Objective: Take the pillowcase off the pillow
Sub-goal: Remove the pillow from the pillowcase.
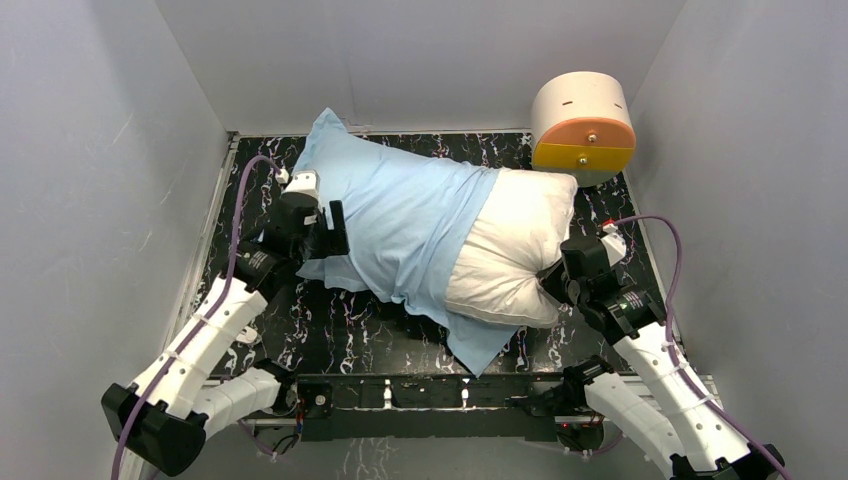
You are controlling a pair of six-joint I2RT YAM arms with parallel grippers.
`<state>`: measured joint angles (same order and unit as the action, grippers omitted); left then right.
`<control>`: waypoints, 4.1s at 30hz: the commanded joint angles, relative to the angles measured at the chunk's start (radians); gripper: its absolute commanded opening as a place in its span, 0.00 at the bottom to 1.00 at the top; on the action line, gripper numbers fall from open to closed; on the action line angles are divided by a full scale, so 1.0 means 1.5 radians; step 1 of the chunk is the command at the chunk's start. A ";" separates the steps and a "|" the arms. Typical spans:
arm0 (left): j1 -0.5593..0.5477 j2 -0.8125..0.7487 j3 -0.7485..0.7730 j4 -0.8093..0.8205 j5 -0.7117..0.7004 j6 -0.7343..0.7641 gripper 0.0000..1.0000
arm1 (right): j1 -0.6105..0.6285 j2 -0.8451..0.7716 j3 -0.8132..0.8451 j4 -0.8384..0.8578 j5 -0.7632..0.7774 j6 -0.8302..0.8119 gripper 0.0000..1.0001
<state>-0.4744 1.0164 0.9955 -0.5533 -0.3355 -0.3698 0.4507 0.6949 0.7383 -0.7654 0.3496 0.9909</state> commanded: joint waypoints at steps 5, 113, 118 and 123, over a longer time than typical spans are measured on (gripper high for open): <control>0.000 -0.005 0.072 0.065 0.352 -0.012 0.83 | -0.008 -0.013 -0.005 0.029 0.024 0.013 0.06; -0.265 0.150 -0.034 0.120 0.245 -0.187 0.88 | -0.007 -0.035 -0.019 0.003 0.050 0.012 0.10; -0.272 0.205 -0.040 0.202 0.207 -0.177 0.84 | -0.008 -0.031 -0.018 0.003 0.052 0.011 0.10; -0.274 0.207 -0.069 0.297 0.198 -0.154 0.64 | -0.007 -0.028 -0.014 -0.001 0.056 0.011 0.10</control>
<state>-0.8806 1.3434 0.9234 -0.2951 0.0208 -0.6281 0.4454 0.6544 0.7048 -0.7933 0.3740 1.0107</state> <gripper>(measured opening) 0.745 0.156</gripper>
